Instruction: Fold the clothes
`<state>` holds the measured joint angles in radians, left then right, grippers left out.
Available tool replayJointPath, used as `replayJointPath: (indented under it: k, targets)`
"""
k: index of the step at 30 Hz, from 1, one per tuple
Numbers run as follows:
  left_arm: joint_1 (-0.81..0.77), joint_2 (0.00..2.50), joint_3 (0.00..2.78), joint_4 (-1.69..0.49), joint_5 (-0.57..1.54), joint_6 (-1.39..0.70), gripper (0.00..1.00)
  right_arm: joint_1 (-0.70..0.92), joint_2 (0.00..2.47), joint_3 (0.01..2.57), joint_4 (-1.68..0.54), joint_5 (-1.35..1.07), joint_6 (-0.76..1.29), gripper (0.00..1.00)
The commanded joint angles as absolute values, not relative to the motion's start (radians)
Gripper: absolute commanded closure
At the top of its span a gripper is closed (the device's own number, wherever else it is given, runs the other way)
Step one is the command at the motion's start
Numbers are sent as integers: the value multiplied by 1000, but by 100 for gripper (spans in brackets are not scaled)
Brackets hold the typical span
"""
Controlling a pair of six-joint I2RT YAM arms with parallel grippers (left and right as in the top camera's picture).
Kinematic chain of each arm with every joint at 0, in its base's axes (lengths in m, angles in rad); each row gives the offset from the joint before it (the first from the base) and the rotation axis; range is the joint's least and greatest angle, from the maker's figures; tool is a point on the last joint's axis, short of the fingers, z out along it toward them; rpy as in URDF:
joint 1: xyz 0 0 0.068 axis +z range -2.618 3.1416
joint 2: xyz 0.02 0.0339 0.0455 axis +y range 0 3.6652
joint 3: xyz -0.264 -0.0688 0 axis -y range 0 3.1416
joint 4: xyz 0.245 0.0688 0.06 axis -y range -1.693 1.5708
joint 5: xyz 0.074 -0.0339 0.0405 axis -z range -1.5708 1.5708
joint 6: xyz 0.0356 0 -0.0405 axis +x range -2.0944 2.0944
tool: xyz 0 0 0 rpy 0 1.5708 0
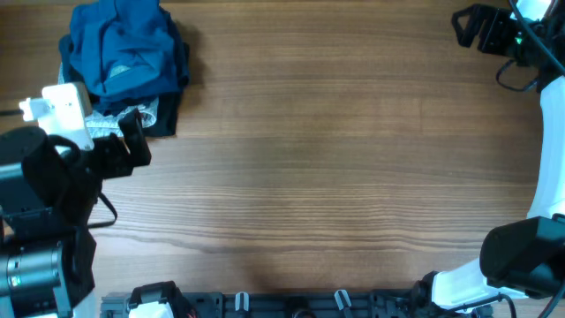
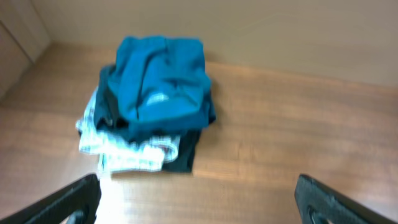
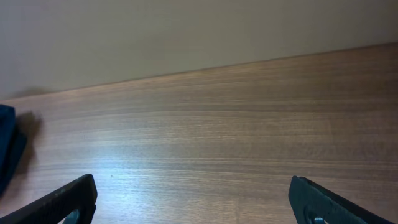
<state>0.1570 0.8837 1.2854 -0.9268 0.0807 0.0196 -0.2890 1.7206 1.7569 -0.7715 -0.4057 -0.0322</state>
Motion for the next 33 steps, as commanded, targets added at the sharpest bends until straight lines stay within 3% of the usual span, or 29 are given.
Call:
replayJointPath:
  k: [1,27,33]
  targets:
    - [152,876,1281,-972,101,6,0,-287,1702,1778,-773,-377,-52,0]
    - [152,884,1281,-993,100,6,0,-287,1702,1778,-772,-377,-52,0]
    - [139,761,1280,-1001,101,6,0,-287,1702,1778,-772,-377,-52,1]
